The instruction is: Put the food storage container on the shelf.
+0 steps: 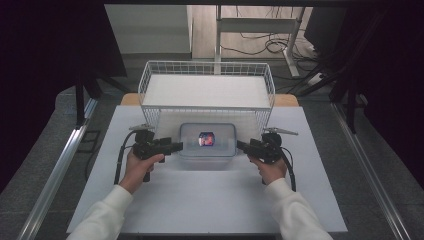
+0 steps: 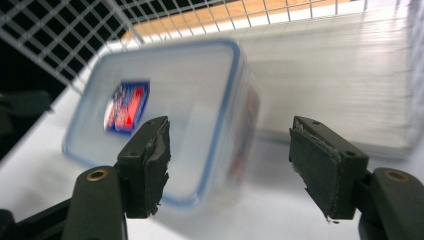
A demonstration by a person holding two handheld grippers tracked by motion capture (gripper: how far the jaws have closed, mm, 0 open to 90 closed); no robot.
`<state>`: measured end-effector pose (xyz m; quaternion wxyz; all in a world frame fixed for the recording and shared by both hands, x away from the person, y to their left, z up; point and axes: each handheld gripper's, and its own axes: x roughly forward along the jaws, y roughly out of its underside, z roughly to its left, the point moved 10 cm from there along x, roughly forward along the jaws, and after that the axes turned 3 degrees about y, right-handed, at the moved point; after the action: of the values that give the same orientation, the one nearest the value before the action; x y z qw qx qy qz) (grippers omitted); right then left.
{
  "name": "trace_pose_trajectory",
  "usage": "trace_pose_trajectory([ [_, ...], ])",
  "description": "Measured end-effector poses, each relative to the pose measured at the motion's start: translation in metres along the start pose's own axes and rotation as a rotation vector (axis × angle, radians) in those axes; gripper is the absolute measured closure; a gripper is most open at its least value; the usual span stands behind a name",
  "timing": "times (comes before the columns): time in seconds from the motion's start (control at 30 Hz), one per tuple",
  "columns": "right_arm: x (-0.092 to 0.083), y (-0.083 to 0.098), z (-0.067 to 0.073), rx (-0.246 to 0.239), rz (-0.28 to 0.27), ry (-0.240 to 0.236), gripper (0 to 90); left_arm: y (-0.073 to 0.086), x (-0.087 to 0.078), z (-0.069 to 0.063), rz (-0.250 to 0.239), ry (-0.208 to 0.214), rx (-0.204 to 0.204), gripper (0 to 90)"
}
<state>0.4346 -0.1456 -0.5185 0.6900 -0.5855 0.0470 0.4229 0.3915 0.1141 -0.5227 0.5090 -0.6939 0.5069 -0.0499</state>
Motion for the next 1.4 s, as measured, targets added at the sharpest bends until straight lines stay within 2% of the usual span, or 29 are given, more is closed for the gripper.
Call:
trace_pose_trajectory([
  [0.1, -0.013, 0.012, 0.007, -0.104, 0.023, 0.004, 42.3, 0.018, -0.008, -0.011, 0.029, -0.013, 0.056, 27.0],
  [0.27, -0.026, 0.037, 0.037, -0.279, 0.089, -0.042, 58.3, 0.048, -0.018, -0.024, 0.073, -0.031, 0.099, 26.7],
  [0.33, -0.026, 0.045, 0.049, -0.323, 0.106, -0.061, 63.4, 0.059, -0.024, -0.028, 0.097, -0.056, 0.119, 26.7],
  [0.47, -0.016, 0.06, 0.065, -0.393, 0.141, -0.076, 75.4, 0.078, -0.037, -0.036, 0.14, -0.101, 0.172, 26.2],
  [0.57, -0.005, 0.071, 0.071, -0.444, 0.182, -0.077, 86.3, 0.089, -0.043, -0.044, 0.15, -0.097, 0.185, 26.1],
  [0.67, 0.009, 0.079, 0.078, -0.486, 0.214, -0.069, 88.7, 0.096, -0.046, -0.046, 0.174, -0.113, 0.215, 25.9],
  [0.73, 0.021, 0.082, 0.082, -0.516, 0.226, -0.056, 88.8, 0.098, -0.046, -0.046, 0.18, -0.107, 0.21, 25.9],
  [0.9, 0.053, 0.084, 0.09, -0.523, 0.247, -0.029, 88.9, 0.098, -0.045, -0.045, 0.179, -0.111, 0.211, 25.8],
  [1.03, 0.071, 0.083, 0.092, -0.519, 0.25, -0.009, 88.9, 0.097, -0.046, -0.044, 0.175, -0.109, 0.209, 25.8],
  [1.13, 0.077, 0.079, 0.091, -0.519, 0.244, 0.003, 88.9, 0.098, -0.046, -0.042, 0.179, -0.11, 0.208, 25.8],
  [1.33, 0.082, 0.069, 0.088, -0.482, 0.217, 0.016, 88.9, 0.098, -0.046, -0.042, 0.178, -0.11, 0.21, 25.8],
  [1.4, 0.081, 0.063, 0.089, -0.464, 0.207, 0.0, 88.9, 0.098, -0.046, -0.041, 0.179, -0.111, 0.209, 25.9],
])
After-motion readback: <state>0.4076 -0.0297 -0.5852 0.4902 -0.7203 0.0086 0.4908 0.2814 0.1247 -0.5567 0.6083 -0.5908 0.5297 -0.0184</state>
